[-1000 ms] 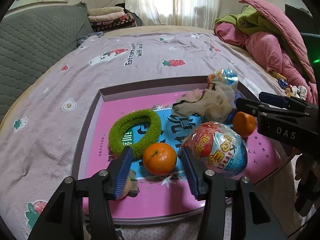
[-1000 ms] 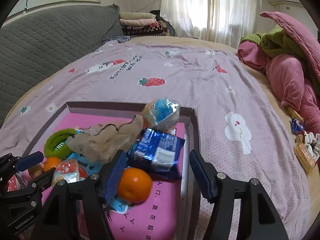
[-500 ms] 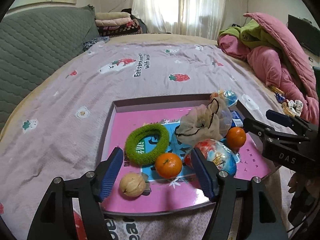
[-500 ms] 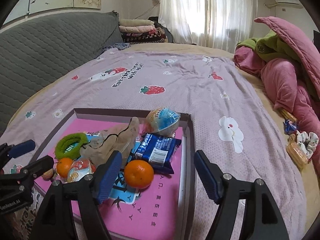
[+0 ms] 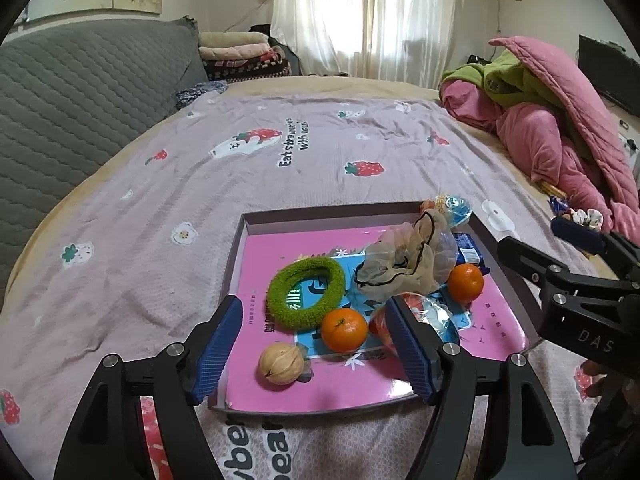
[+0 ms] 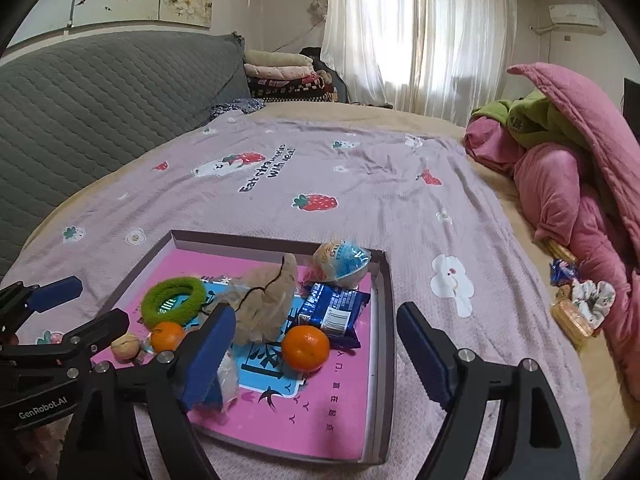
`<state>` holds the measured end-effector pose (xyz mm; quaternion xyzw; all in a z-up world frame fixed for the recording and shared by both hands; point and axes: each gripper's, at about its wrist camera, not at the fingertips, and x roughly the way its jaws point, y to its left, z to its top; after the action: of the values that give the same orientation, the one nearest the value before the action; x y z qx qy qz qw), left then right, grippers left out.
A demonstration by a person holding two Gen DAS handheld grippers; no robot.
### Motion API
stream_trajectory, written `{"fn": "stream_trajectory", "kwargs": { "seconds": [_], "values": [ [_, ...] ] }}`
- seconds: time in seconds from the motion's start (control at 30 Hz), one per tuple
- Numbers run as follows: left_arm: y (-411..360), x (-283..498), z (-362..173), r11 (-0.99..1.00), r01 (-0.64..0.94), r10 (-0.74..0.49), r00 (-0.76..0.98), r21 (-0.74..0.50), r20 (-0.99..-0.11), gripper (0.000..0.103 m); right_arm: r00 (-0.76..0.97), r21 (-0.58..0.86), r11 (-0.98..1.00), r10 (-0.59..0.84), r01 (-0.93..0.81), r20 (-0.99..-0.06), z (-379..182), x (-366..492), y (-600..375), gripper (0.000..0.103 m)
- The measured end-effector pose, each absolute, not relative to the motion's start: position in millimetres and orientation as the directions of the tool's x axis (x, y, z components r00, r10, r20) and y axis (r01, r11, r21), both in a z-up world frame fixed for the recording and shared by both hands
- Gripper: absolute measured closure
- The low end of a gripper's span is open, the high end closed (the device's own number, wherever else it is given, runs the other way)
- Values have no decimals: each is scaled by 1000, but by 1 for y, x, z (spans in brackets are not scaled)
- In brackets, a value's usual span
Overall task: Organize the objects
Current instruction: 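Open the left gripper and withdraw both grippers from the tray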
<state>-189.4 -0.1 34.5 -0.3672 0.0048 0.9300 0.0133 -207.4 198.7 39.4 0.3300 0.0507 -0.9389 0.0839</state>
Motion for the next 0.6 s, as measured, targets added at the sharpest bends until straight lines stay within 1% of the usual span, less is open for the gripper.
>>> {"fn": "stream_trajectory", "kwargs": {
  "seconds": [0.03, 0.1, 0.3, 0.6],
  "values": [
    [-1, -187, 36, -1000, -27, 18, -732, 3, -681, 23, -771, -47, -981, -118, 188, -626, 43, -205, 197, 17],
    [-3, -183, 41, -1000, -19, 12, -736, 3, -677, 23, -775, -61, -981, -106, 183, -623, 48, -201, 195, 14],
    [-13, -170, 53, -1000, 0, -1, -747, 1, -665, 23, -789, -104, -979, -76, 175, -610, 63, -188, 187, 13],
    [-20, -148, 78, -1000, 16, -9, -773, -5, -634, 23, -808, -110, -979, -77, 172, -584, 91, -167, 184, 13]
  ]
}}
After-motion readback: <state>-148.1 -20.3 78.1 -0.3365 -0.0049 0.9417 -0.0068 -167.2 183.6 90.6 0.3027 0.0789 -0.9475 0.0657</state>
